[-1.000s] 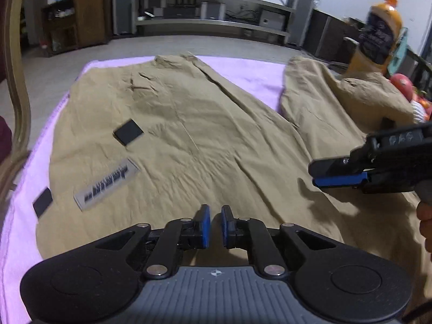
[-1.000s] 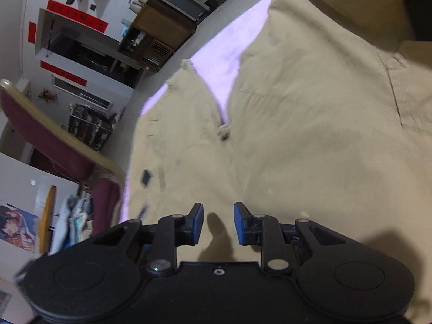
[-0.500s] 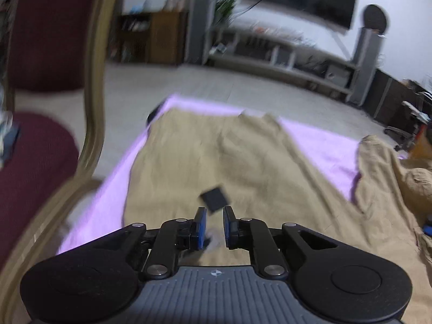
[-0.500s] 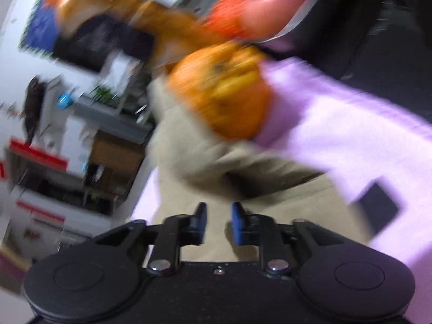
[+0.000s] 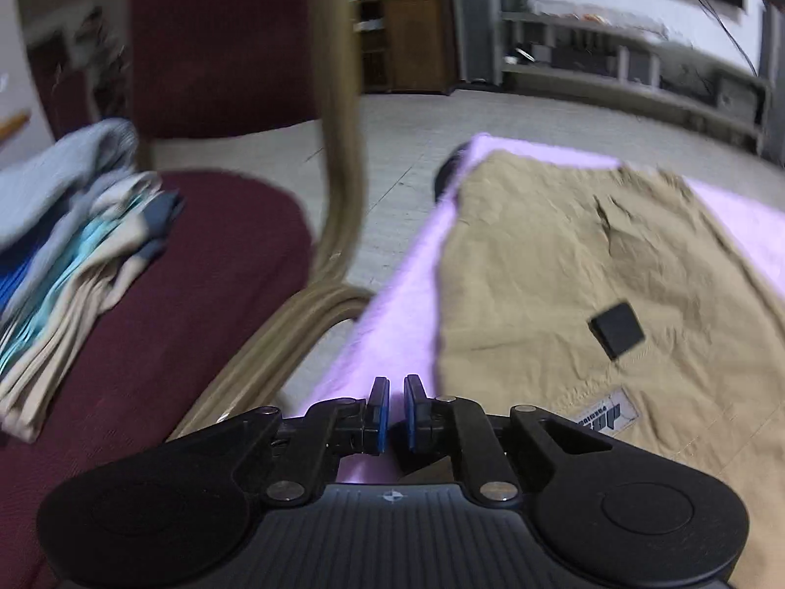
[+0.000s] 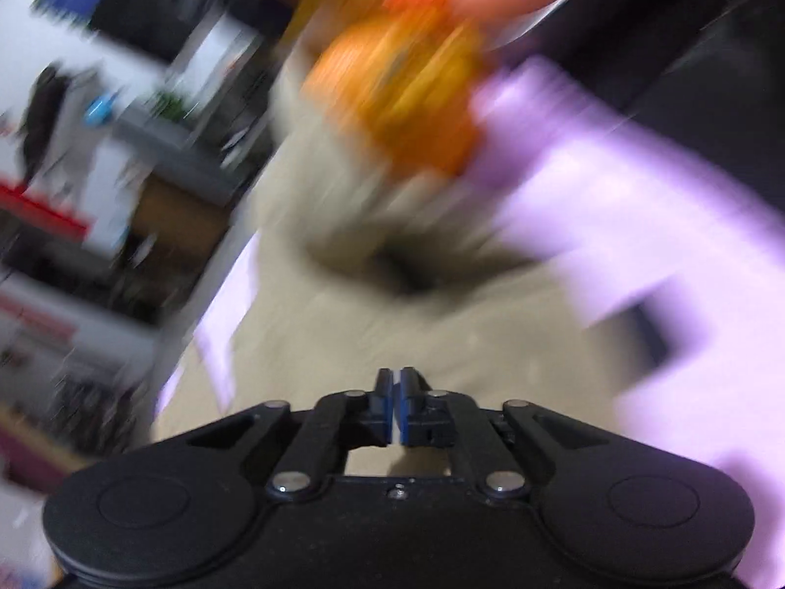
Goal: Fold clothes
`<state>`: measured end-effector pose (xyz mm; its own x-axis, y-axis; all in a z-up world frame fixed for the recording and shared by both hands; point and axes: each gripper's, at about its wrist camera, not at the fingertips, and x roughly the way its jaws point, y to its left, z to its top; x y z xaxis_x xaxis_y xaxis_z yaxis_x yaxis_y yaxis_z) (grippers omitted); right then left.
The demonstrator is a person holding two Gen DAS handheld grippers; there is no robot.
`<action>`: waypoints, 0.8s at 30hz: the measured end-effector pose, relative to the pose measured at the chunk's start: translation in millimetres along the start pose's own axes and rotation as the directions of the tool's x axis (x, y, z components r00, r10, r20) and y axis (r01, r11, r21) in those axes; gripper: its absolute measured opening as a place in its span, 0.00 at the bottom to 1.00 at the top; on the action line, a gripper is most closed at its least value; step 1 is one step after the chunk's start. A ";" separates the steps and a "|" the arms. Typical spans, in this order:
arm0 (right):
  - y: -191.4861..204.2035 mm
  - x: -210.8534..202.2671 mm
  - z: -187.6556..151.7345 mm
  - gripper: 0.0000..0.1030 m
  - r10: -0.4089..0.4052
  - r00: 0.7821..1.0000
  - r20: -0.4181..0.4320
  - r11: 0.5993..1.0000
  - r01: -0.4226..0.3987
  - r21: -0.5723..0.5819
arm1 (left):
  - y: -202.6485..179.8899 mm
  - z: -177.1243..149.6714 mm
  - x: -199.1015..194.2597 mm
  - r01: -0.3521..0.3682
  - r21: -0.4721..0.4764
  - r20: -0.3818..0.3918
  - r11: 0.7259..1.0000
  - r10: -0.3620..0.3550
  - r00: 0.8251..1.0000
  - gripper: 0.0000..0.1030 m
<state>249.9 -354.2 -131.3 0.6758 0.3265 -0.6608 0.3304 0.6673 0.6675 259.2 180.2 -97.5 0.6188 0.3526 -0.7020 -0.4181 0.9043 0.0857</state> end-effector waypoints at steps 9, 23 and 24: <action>48.6 -42.7 -31.0 0.28 0.121 0.992 -0.040 0.984 -0.125 -0.124 | -7.7 -15.8 -96.6 0.357 0.030 -0.047 0.934 -0.355 0.934 0.11; 110.6 14.8 -103.4 0.33 0.238 0.863 -0.446 0.921 -0.346 -0.178 | -126.7 -91.6 -90.4 0.622 0.326 -0.168 0.712 -0.604 0.779 0.13; 108.1 23.4 -107.3 0.33 0.221 0.848 -0.481 0.925 -0.339 -0.171 | -128.1 -94.9 -87.9 0.616 0.335 -0.179 0.713 -0.594 0.785 0.14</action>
<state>230.7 -202.6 -111.4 0.3291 0.7469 -0.5777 -0.0359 0.6213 0.7828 195.3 10.5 -113.9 0.6148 -0.3033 -0.7281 0.3060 0.9425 -0.1343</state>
